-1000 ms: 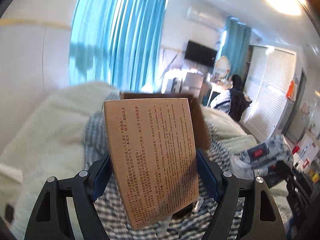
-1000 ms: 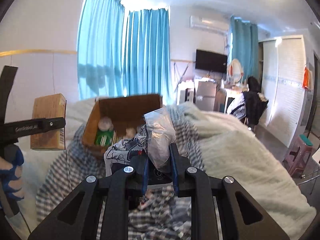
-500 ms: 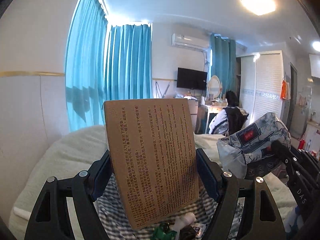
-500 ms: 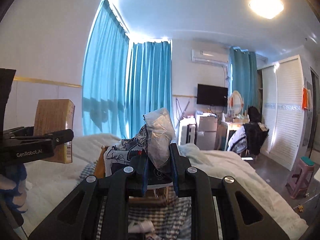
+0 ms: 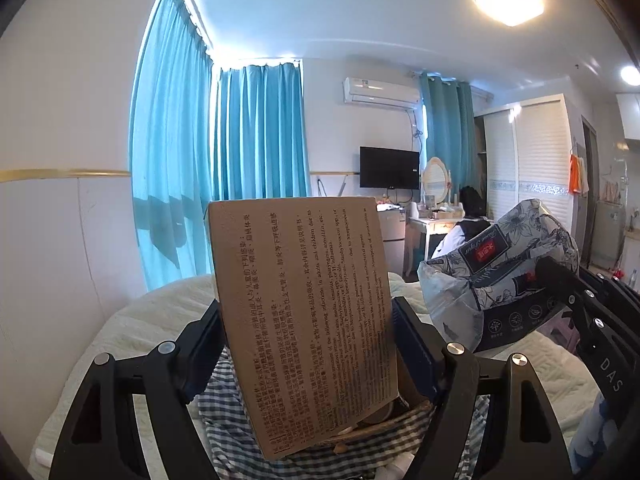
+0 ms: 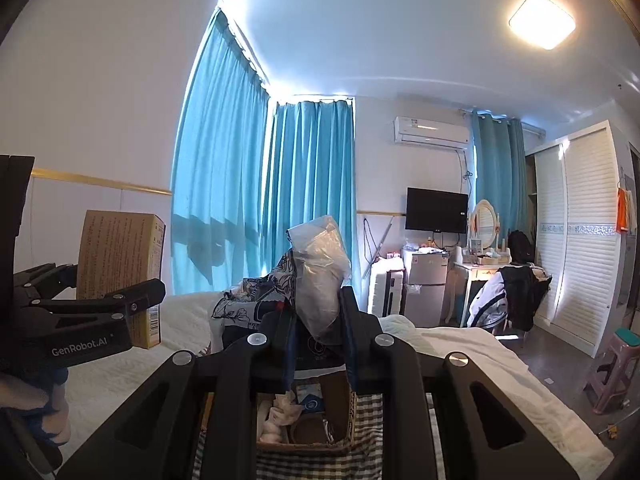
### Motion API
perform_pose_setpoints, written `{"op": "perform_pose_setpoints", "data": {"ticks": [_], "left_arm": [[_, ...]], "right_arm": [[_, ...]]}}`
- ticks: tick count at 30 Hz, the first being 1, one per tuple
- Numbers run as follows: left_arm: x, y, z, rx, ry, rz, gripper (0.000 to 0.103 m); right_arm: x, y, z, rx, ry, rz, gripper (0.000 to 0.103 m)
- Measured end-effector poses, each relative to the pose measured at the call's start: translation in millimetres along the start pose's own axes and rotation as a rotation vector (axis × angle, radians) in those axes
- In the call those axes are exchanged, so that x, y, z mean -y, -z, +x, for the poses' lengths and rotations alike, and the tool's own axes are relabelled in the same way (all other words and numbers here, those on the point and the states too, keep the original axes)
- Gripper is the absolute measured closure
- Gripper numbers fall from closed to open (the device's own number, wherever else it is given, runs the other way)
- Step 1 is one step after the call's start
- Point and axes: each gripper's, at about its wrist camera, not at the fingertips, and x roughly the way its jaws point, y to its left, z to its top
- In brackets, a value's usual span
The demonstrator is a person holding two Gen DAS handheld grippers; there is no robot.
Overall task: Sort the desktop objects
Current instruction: 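Carry the tan box with the left gripper while the right carries the foil bag over the box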
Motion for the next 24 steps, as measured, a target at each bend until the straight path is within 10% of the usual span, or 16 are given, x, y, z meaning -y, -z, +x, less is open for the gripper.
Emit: {"op": "perform_pose_setpoints", "data": {"ticks": [24], "left_arm": [[-6,56,171,-0.181,-0.007,-0.056,0.023]], "right_arm": [[24,77,153,-0.142,0.029,-0.018,0.085]]}}
